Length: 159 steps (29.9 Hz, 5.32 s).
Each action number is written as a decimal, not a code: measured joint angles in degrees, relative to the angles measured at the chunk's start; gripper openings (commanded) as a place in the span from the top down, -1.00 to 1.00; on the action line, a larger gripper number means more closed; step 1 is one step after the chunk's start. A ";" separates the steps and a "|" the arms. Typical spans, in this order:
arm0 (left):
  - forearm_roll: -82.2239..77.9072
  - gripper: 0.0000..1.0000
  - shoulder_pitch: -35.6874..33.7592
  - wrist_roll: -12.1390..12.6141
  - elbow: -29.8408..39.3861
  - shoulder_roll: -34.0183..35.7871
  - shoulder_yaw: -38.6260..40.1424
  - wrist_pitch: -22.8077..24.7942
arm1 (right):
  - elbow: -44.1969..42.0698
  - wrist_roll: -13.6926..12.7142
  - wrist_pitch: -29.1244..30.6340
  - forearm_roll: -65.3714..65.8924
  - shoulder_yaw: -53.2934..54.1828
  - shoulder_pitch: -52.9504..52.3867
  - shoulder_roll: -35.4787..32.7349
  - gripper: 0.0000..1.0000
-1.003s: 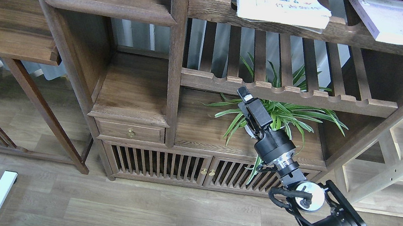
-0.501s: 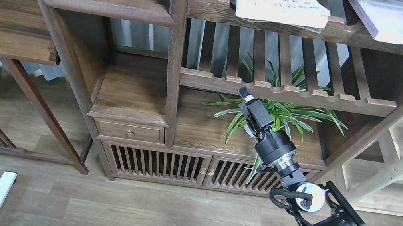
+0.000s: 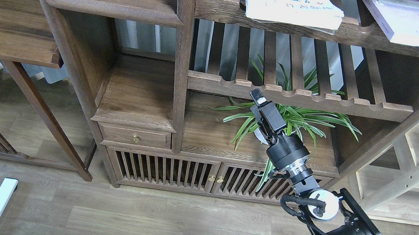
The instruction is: Organize books on shelf
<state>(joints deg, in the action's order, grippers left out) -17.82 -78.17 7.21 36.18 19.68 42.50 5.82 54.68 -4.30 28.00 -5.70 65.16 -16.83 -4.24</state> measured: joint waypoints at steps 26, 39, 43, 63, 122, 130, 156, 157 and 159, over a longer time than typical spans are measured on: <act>0.07 0.92 -1.61 -2.95 -2.30 -3.81 -6.22 -7.97 | -0.03 0.29 0.00 -0.36 0.23 1.53 -0.37 -0.97; 0.14 0.77 -0.69 -4.18 -2.33 -2.36 -7.35 -7.84 | -0.02 0.27 0.00 -0.37 -0.05 1.62 -0.30 -0.97; 0.13 0.69 -0.60 -3.95 -2.33 -2.29 -7.41 -7.84 | -0.02 0.26 0.00 -0.37 -0.17 1.62 -0.24 -0.97; 0.06 0.30 -0.29 -4.15 -2.34 -1.69 -10.50 -8.98 | -0.08 0.08 0.00 -0.37 -0.08 1.97 -0.33 -0.97; 0.55 0.29 -5.97 -3.26 12.63 4.51 -7.41 -11.87 | -0.03 -0.18 0.00 -0.20 -0.16 2.06 -2.18 -0.98; 0.84 0.26 -4.84 -3.88 16.87 7.27 -6.92 -11.80 | 0.08 -0.21 0.00 0.03 0.19 2.14 -6.79 -0.98; 25.22 0.26 26.14 -3.91 35.66 19.30 11.62 21.88 | 5.40 -0.45 0.00 1.39 4.70 1.92 -14.25 -0.97; 26.59 0.24 27.70 -3.97 35.64 19.31 11.85 22.04 | 5.76 -0.46 0.00 1.40 4.87 2.18 -14.62 -0.97; 28.89 0.04 30.36 -4.13 35.56 19.17 12.13 22.15 | 6.19 -0.54 0.00 1.45 5.06 2.73 -15.83 -0.97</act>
<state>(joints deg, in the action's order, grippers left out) 11.07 -47.81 3.08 71.74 38.85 54.64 27.98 60.87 -4.84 28.00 -4.25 70.23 -14.09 -20.07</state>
